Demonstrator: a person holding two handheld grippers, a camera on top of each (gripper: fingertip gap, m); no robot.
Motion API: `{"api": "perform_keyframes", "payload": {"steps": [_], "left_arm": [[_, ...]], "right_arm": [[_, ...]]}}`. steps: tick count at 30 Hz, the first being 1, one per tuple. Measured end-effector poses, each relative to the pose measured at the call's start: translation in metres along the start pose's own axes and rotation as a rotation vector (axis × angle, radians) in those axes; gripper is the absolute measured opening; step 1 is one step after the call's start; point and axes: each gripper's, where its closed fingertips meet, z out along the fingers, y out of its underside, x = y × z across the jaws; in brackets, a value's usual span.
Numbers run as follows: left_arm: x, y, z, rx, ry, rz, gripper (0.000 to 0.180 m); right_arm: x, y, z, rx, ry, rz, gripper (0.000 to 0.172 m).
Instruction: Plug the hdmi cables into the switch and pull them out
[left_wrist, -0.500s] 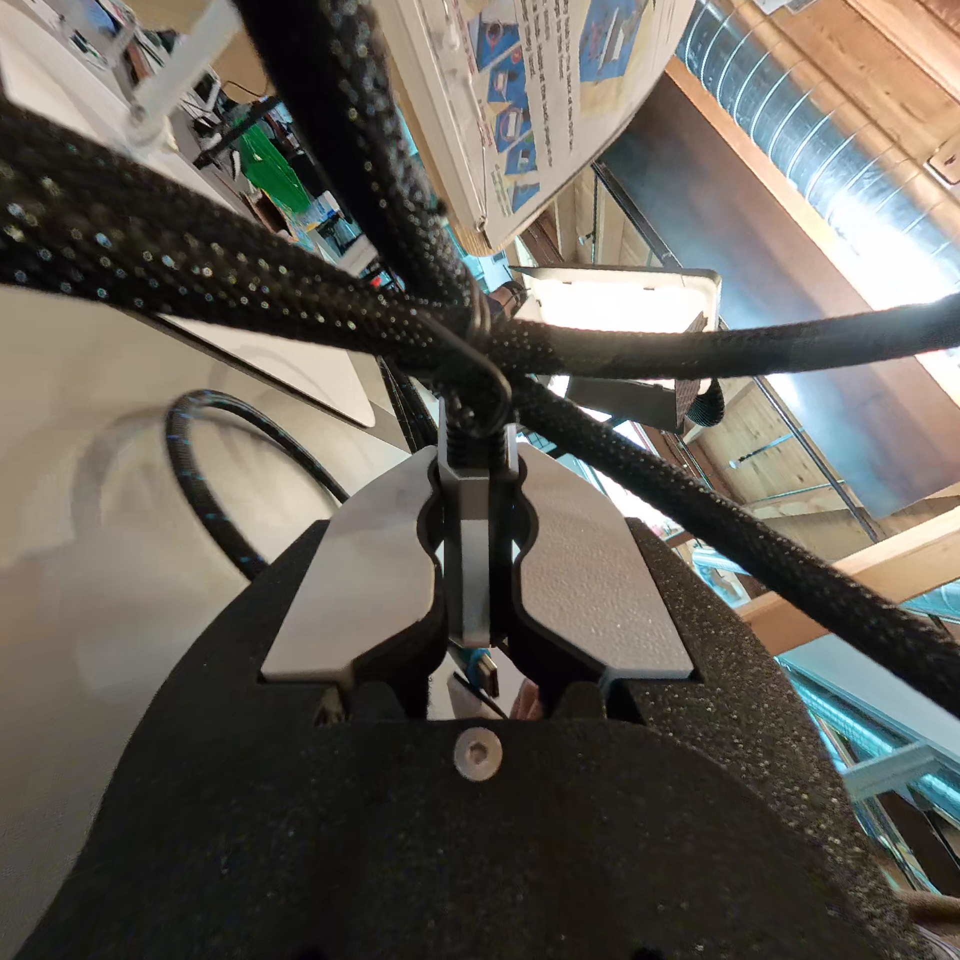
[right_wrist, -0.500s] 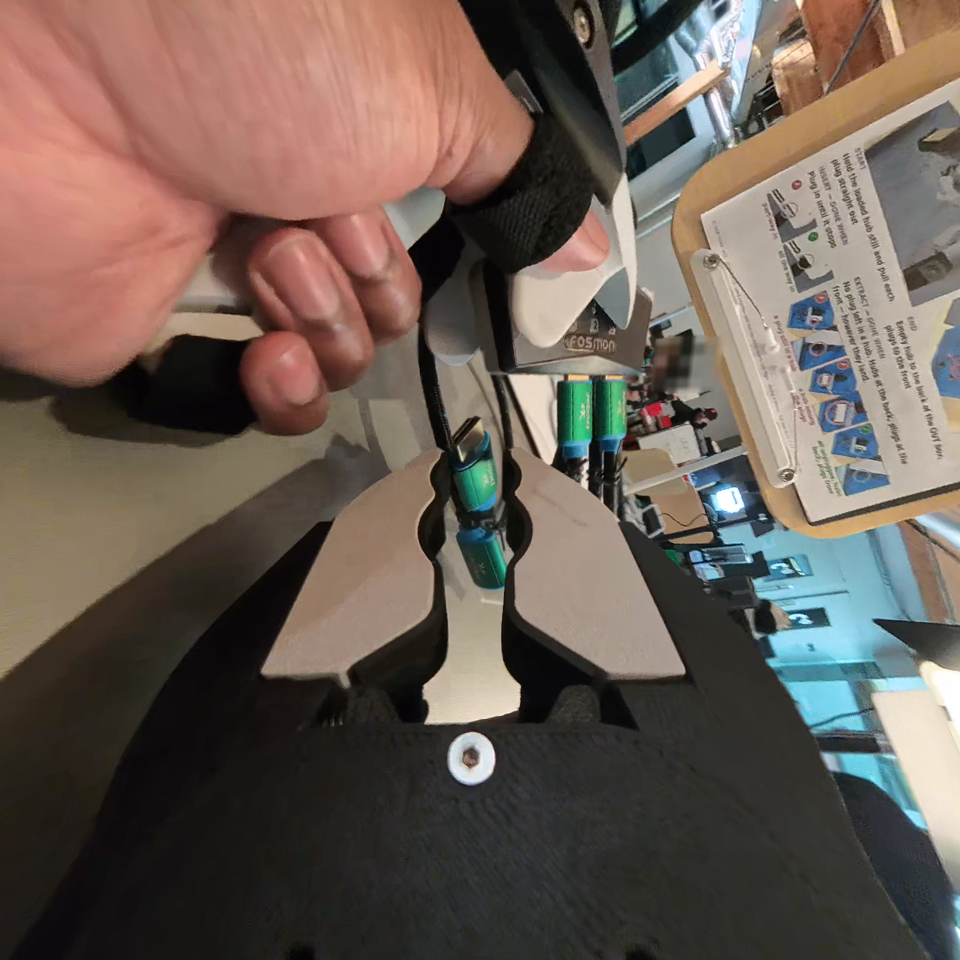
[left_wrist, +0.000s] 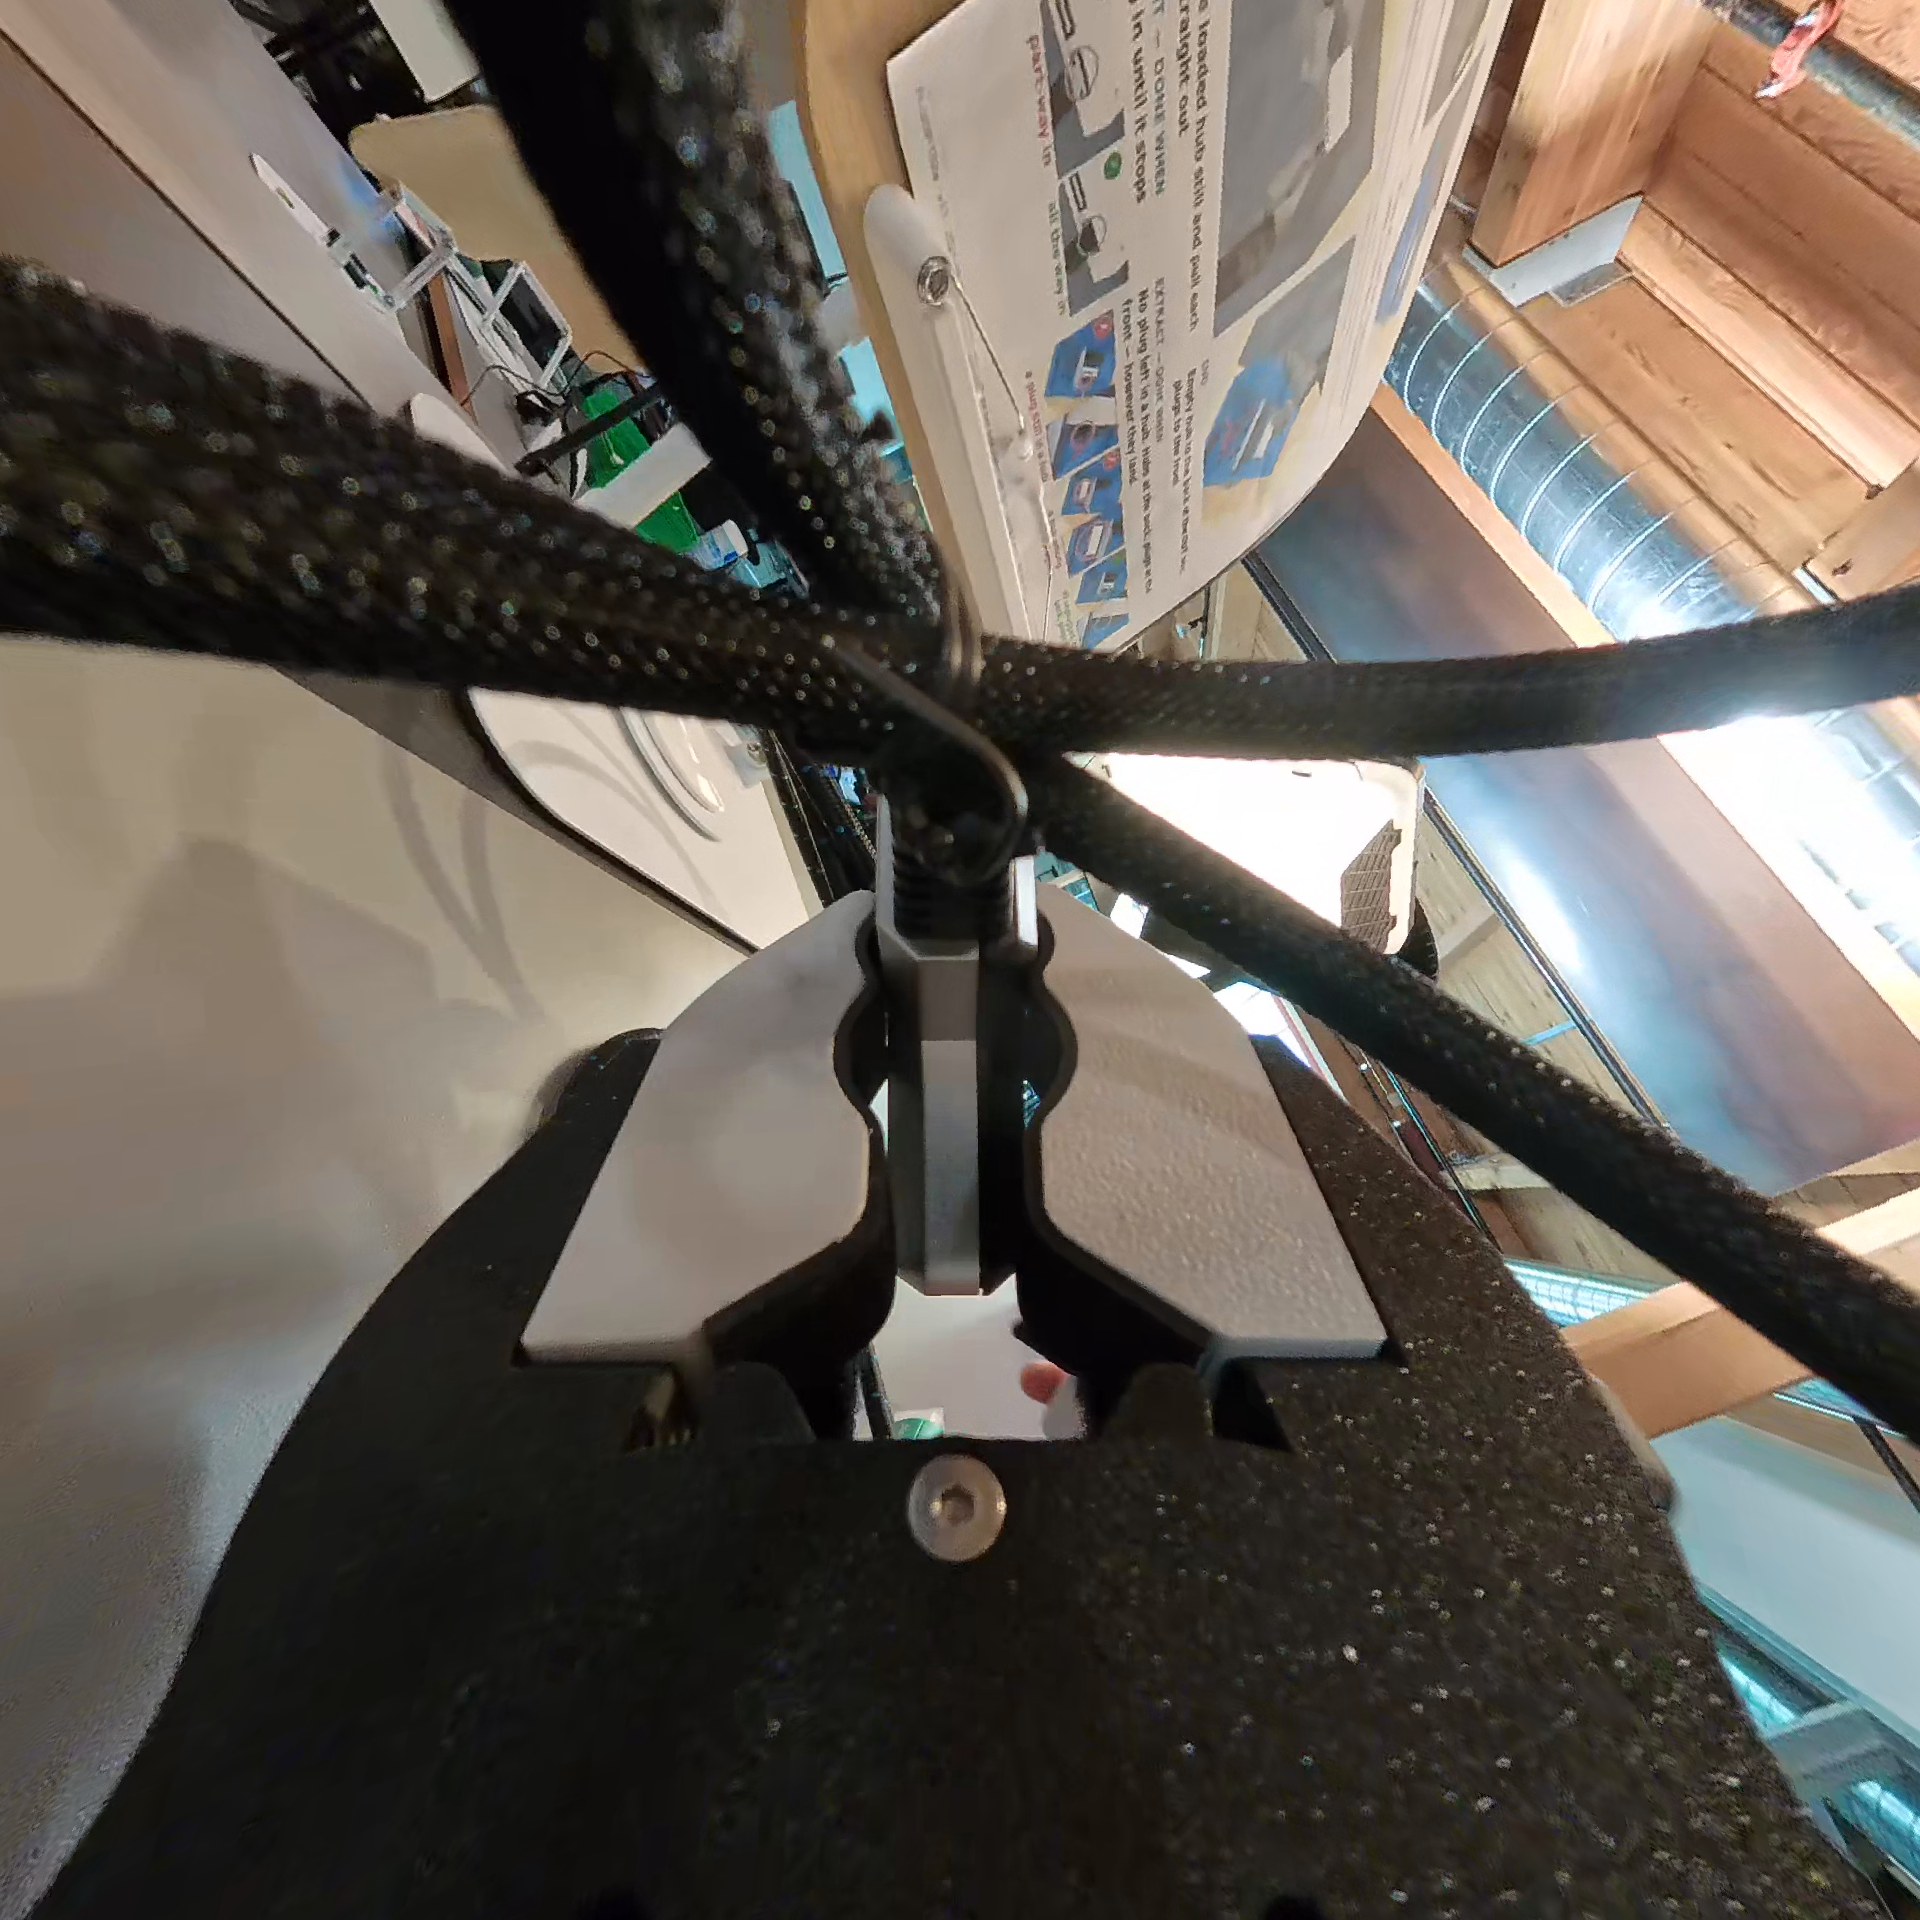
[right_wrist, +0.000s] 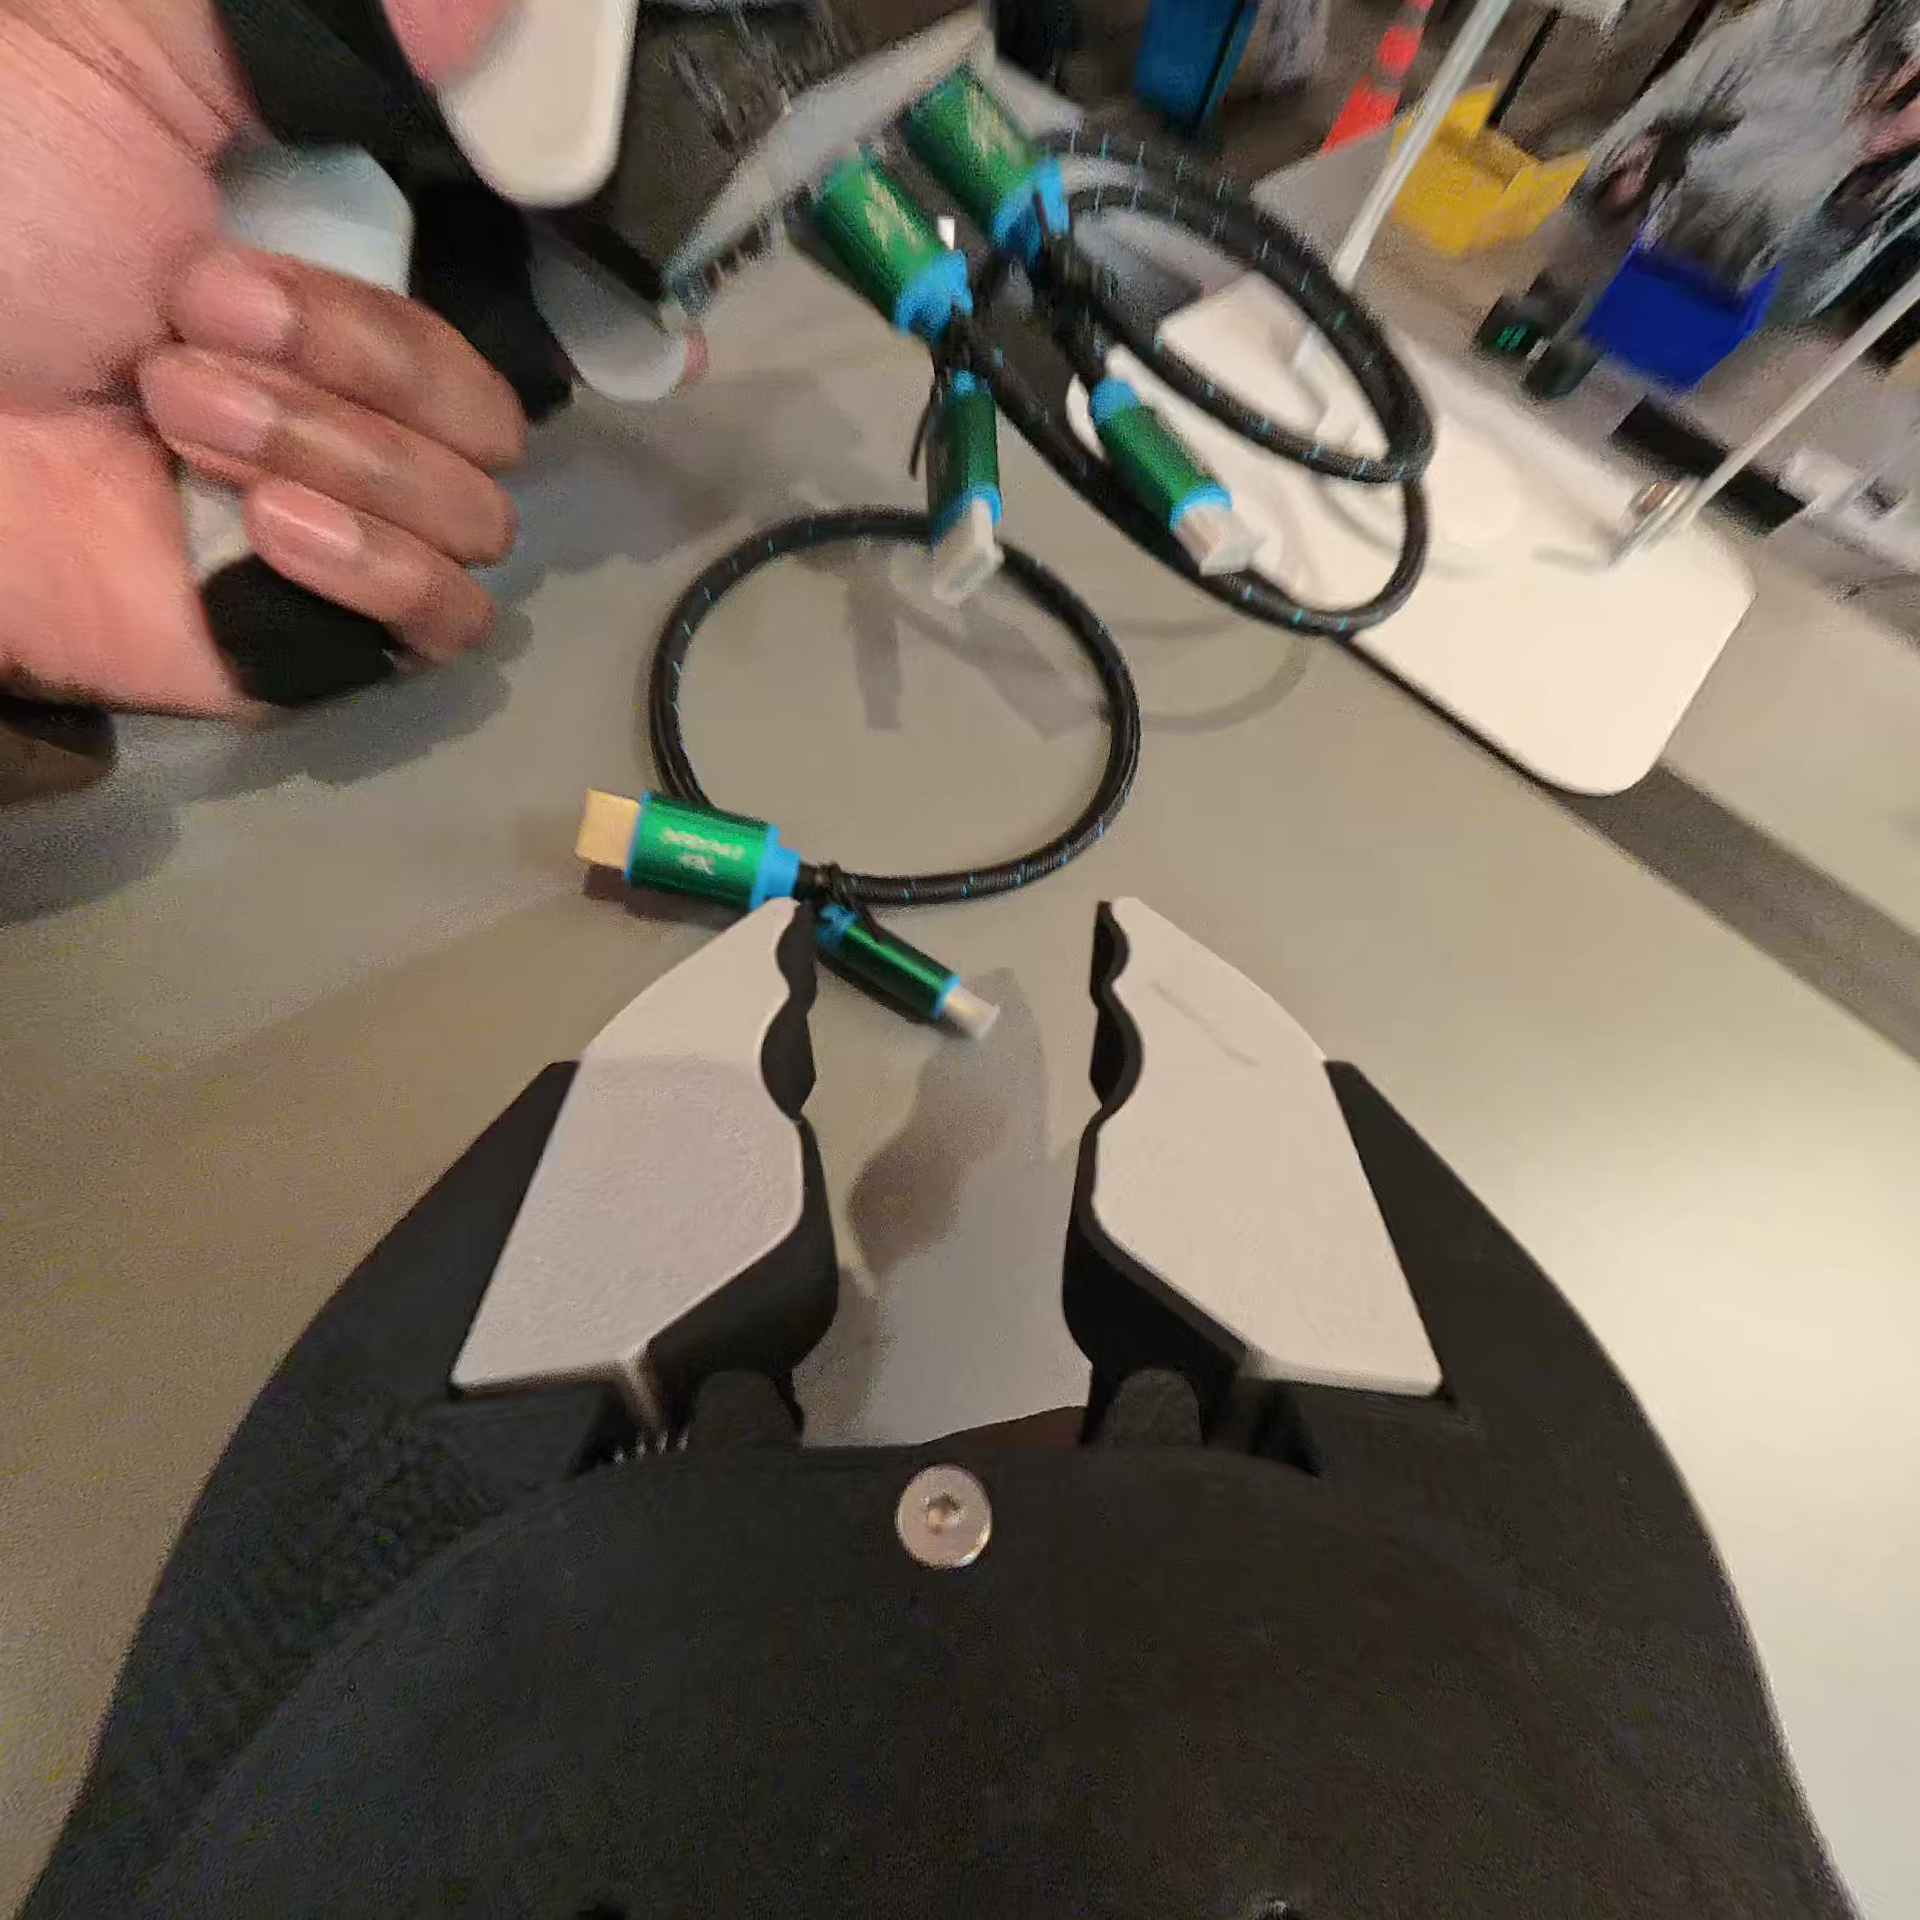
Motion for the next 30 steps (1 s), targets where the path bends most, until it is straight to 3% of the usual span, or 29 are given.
{"api": "perform_keyframes", "payload": {"steps": [4, 6, 7, 9, 10, 13, 16, 22, 25, 30], "left_arm": [[0.000, 0.009, 0.006, -0.048, -0.001, 0.007, 0.022], [-0.001, 0.013, 0.008, -0.069, -0.016, 0.028, 0.022], [-0.003, 0.015, 0.008, -0.079, -0.034, 0.044, 0.022], [-0.008, 0.018, 0.008, -0.092, -0.075, 0.084, 0.022], [-0.008, 0.018, 0.008, -0.092, -0.086, 0.101, 0.022], [-0.003, 0.016, 0.009, -0.073, -0.066, 0.103, 0.022], [-0.001, 0.017, 0.009, -0.083, -0.058, 0.111, 0.022], [0.002, 0.020, 0.009, -0.123, -0.039, 0.135, 0.022], [0.002, 0.020, 0.009, -0.124, -0.040, 0.128, 0.022], [-0.001, 0.026, 0.011, -0.151, -0.046, 0.123, 0.022]], "right_arm": [[-0.004, 0.019, 0.016, -0.115, -0.099, 0.027, 0.065], [-0.009, 0.016, 0.020, -0.117, -0.115, 0.005, 0.061], [-0.012, 0.018, 0.023, -0.140, -0.138, -0.007, 0.058], [-0.018, 0.024, 0.026, -0.184, -0.169, -0.035, 0.030], [-0.019, 0.024, 0.026, -0.187, -0.164, -0.054, 0.025], [-0.031, 0.025, 0.020, -0.177, -0.182, -0.105, 0.017], [-0.058, 0.024, 0.009, -0.153, -0.310, -0.123, 0.012], [-0.040, 0.010, -0.010, -0.050, -0.295, -0.025, 0.018], [-0.025, 0.017, -0.010, -0.089, -0.266, 0.058, 0.029], [-0.056, 0.008, -0.014, -0.074, -0.322, -0.006, 0.032]]}}
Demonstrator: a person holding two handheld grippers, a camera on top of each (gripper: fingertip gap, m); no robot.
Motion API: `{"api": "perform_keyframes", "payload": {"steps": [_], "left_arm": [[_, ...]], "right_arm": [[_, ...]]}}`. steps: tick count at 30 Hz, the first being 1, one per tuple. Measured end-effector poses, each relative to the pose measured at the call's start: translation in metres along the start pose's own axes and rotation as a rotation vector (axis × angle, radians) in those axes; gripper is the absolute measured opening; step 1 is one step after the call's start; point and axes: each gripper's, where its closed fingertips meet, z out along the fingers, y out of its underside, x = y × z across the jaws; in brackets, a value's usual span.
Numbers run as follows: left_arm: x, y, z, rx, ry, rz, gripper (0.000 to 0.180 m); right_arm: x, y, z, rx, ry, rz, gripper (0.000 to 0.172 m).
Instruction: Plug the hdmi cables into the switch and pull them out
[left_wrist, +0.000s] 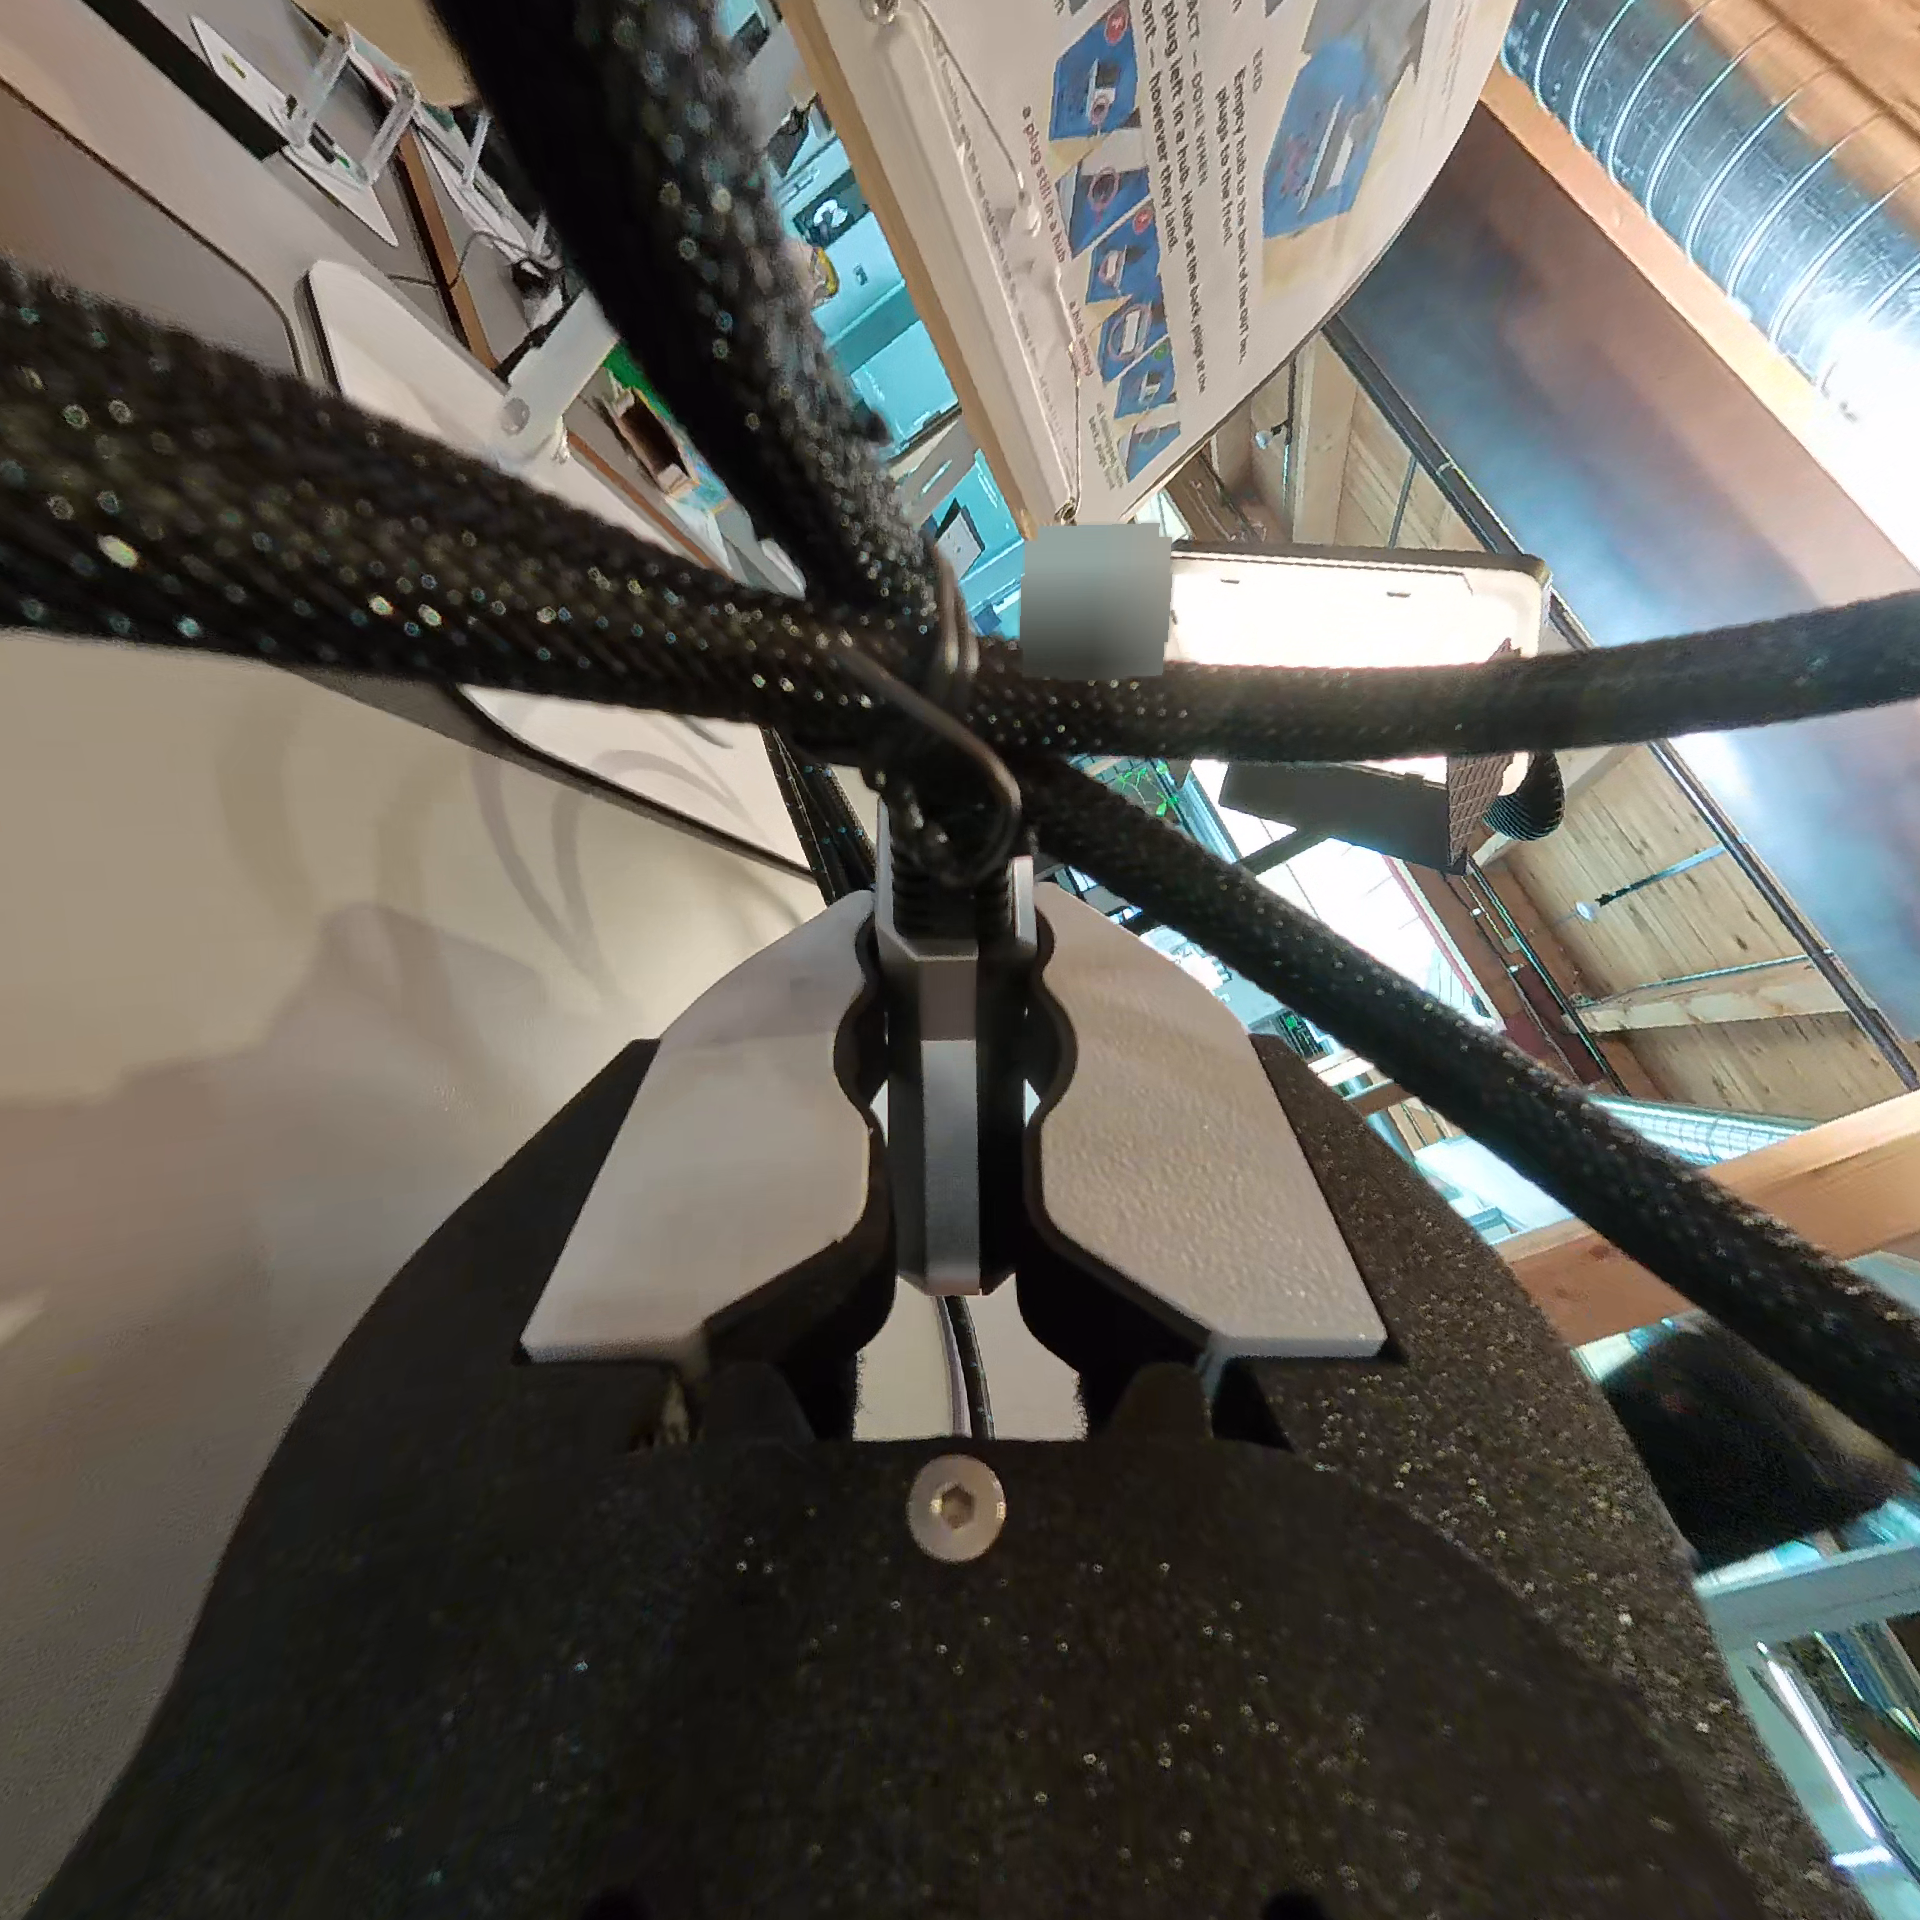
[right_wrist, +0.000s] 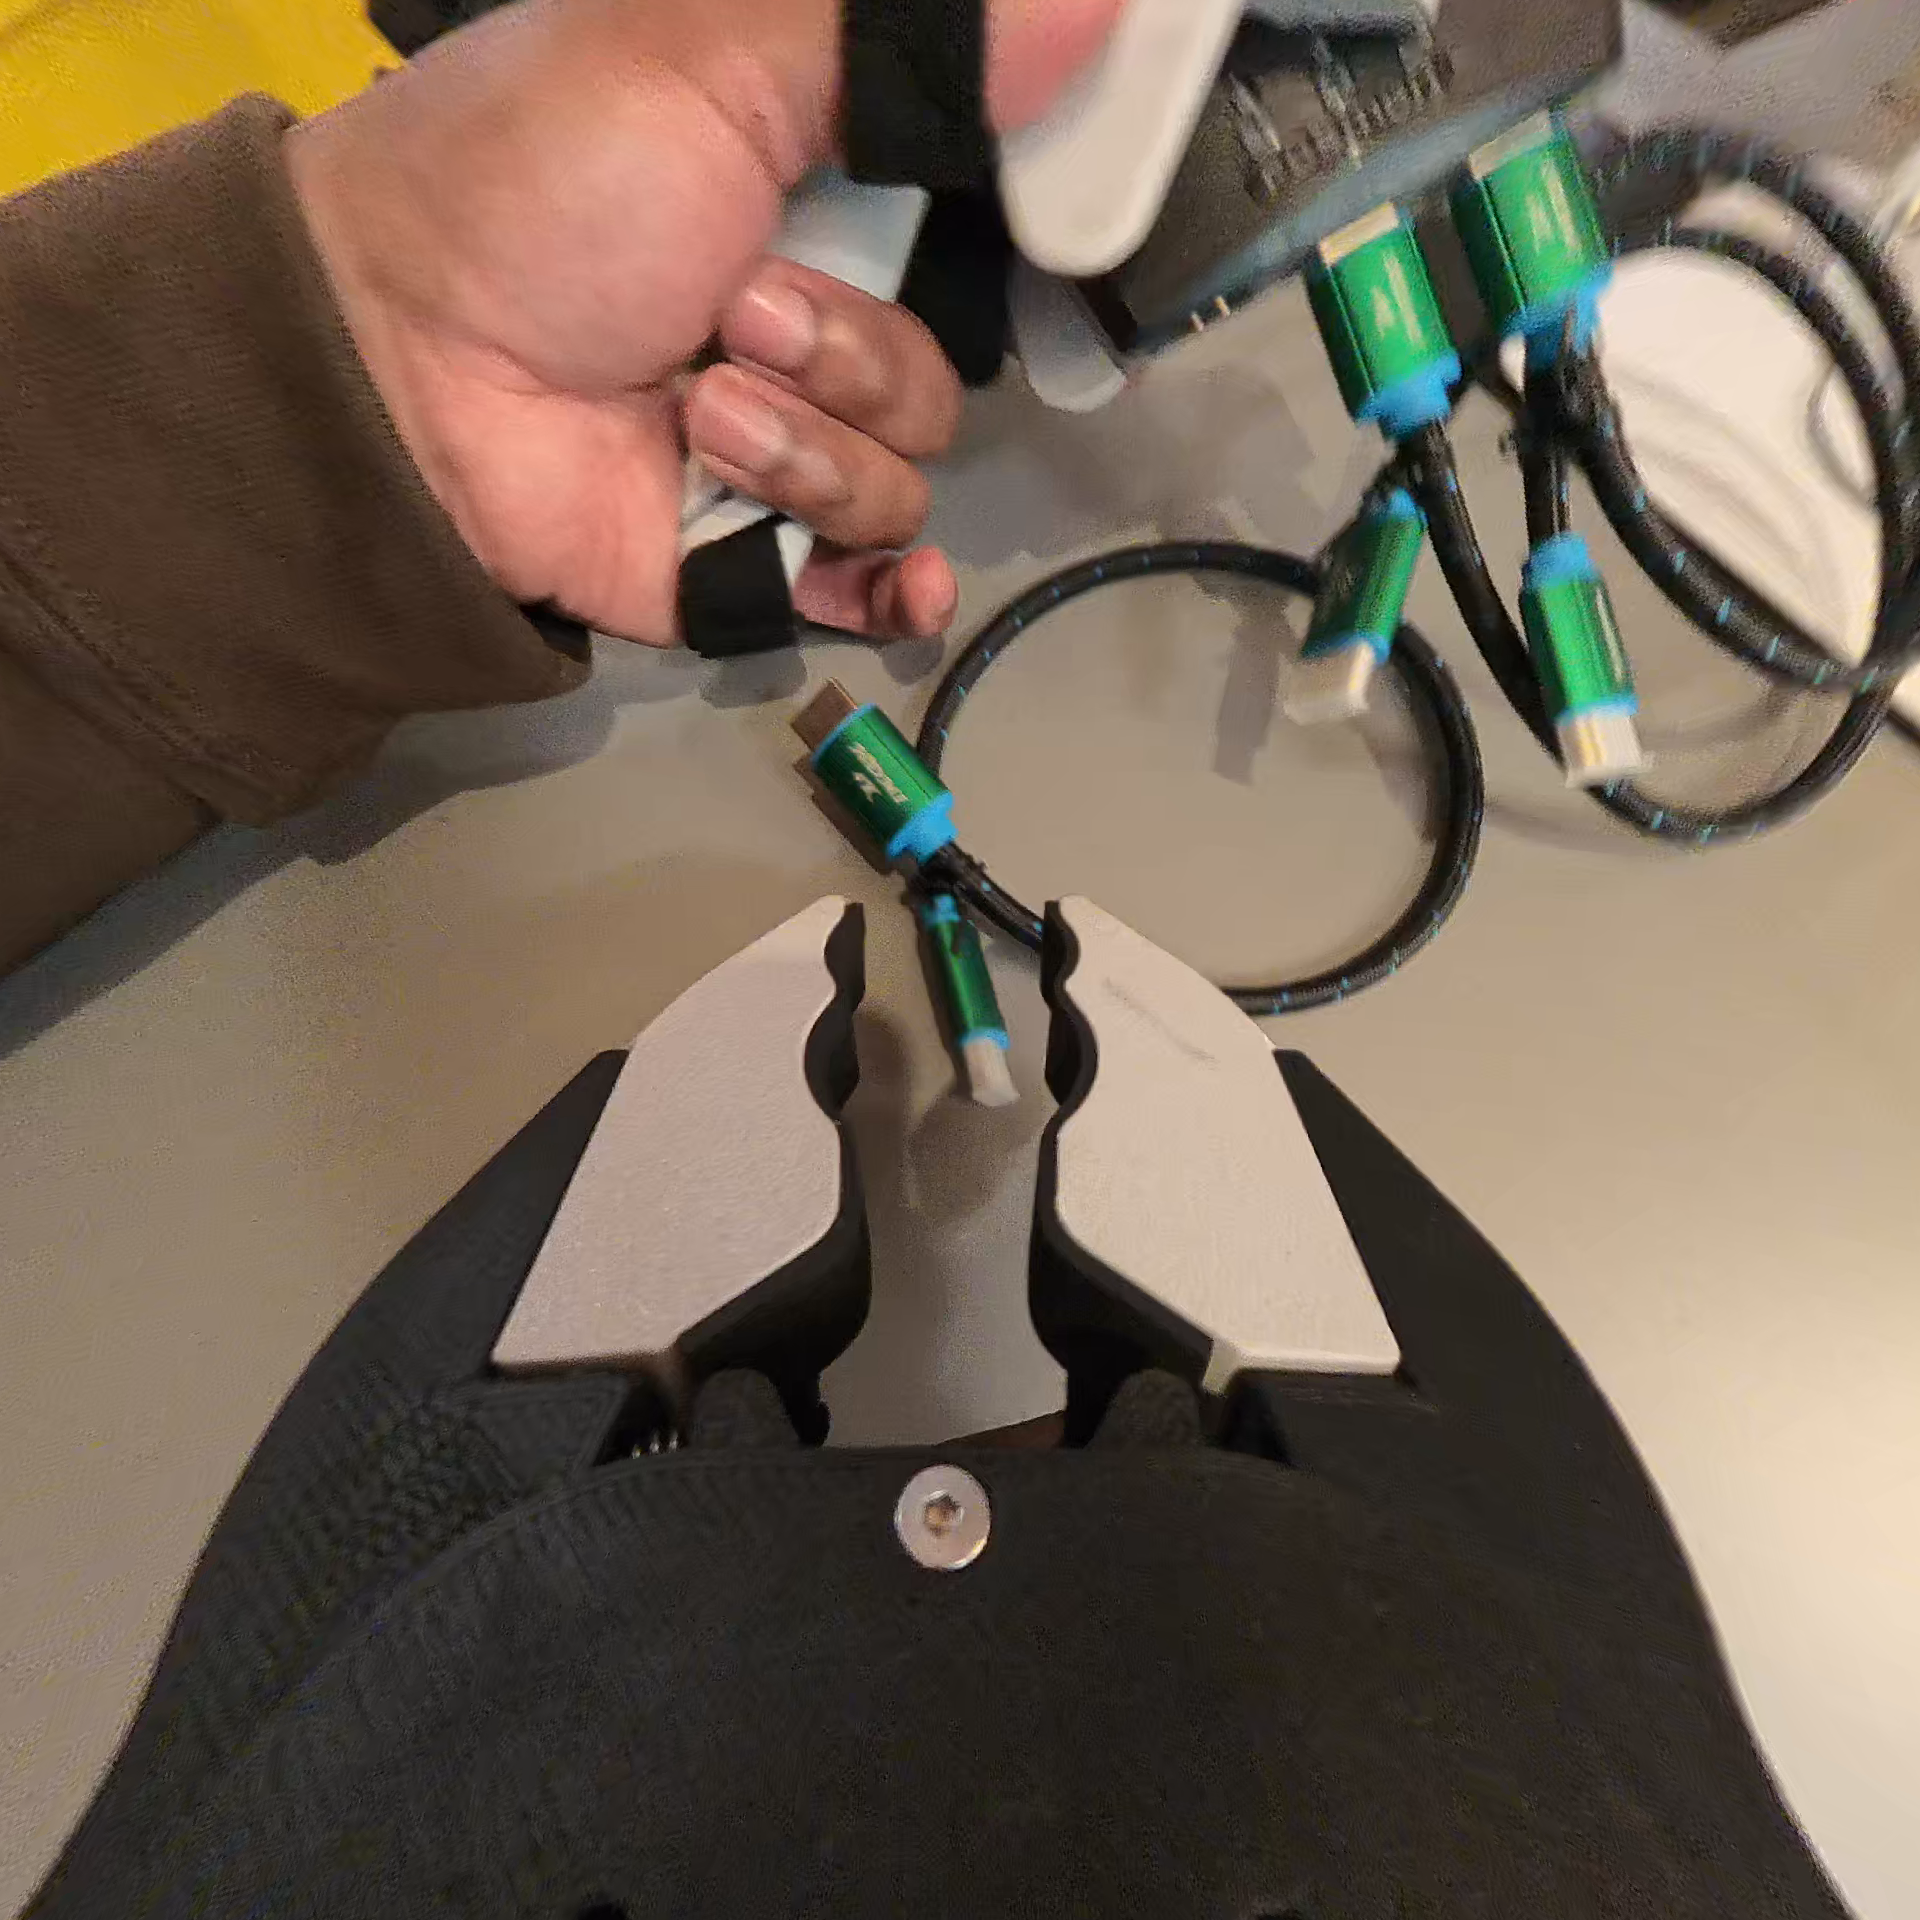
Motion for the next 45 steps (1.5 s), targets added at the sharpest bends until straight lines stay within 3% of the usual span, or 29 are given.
{"api": "perform_keyframes", "payload": {"steps": [6, 11, 13, 16, 20, 30, 33, 45], "left_arm": [[0.000, 0.002, 0.001, -0.022, 0.017, -0.032, 0.022], [0.002, -0.002, -0.001, -0.007, 0.050, -0.057, 0.022], [0.003, -0.002, -0.002, -0.007, 0.060, -0.060, 0.022], [0.005, -0.002, -0.002, -0.007, 0.080, -0.067, 0.022], [0.012, 0.001, 0.000, -0.015, 0.123, -0.080, 0.022], [0.033, 0.027, 0.017, -0.084, 0.225, -0.077, 0.022], [0.039, 0.044, 0.026, -0.142, 0.230, -0.047, 0.022], [0.049, 0.053, 0.030, -0.165, 0.276, -0.020, 0.022]], "right_arm": [[-0.004, -0.002, 0.021, -0.001, 0.218, -0.412, 0.048], [-0.004, -0.008, 0.035, 0.001, 0.208, -0.465, 0.030], [-0.004, -0.007, 0.040, -0.026, 0.173, -0.441, 0.021], [-0.001, -0.004, 0.041, -0.047, 0.138, -0.375, 0.020], [0.010, -0.004, 0.039, -0.053, 0.213, -0.348, 0.018], [0.049, -0.031, 0.011, 0.165, 0.375, -0.133, 0.017], [0.054, -0.030, 0.008, 0.174, 0.390, -0.105, 0.017], [0.061, -0.026, -0.002, 0.192, 0.386, -0.075, 0.017]]}}
